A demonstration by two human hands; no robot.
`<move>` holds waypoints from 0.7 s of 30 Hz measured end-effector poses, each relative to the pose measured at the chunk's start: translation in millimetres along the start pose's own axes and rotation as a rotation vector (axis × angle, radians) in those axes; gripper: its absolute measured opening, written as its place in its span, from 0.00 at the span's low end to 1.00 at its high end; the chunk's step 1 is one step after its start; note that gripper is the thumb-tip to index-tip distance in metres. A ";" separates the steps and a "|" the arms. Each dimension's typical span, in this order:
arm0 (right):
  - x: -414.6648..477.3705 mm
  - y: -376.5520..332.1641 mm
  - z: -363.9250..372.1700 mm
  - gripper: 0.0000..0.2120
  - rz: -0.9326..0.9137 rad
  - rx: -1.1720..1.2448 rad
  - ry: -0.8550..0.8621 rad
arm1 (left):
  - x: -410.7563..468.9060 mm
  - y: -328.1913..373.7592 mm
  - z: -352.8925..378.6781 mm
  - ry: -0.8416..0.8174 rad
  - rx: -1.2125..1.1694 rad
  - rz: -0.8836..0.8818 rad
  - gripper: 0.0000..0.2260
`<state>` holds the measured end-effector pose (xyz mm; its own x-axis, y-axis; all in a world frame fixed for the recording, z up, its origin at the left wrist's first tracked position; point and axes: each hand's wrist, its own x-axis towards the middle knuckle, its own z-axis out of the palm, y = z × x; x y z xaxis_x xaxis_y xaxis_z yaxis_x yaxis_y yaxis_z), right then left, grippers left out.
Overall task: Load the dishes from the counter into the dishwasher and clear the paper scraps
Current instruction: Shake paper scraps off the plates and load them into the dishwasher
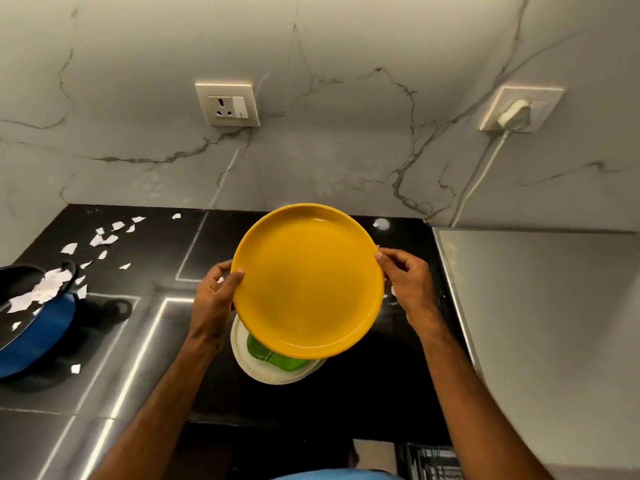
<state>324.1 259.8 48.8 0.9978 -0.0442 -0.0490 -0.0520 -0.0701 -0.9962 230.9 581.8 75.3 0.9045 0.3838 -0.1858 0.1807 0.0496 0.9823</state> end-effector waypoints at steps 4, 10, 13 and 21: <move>-43.9 7.7 -23.7 0.10 0.049 0.012 0.114 | -11.5 2.8 12.6 -0.050 0.064 0.082 0.11; -123.7 24.8 -67.9 0.07 0.083 -0.014 0.311 | -35.8 -11.8 46.4 -0.191 0.074 0.116 0.08; -167.9 36.9 -95.9 0.07 0.103 -0.034 0.409 | -53.8 -22.6 75.8 -0.292 0.061 0.089 0.10; -284.8 56.4 -193.3 0.07 0.183 -0.093 0.789 | -114.3 -46.4 187.5 -0.660 0.057 0.076 0.05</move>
<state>29.2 75.8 20.6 0.6528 -0.7495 -0.1103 -0.2490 -0.0747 -0.9656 191.5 362.8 46.4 0.9590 -0.2614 -0.1099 0.1109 -0.0108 0.9938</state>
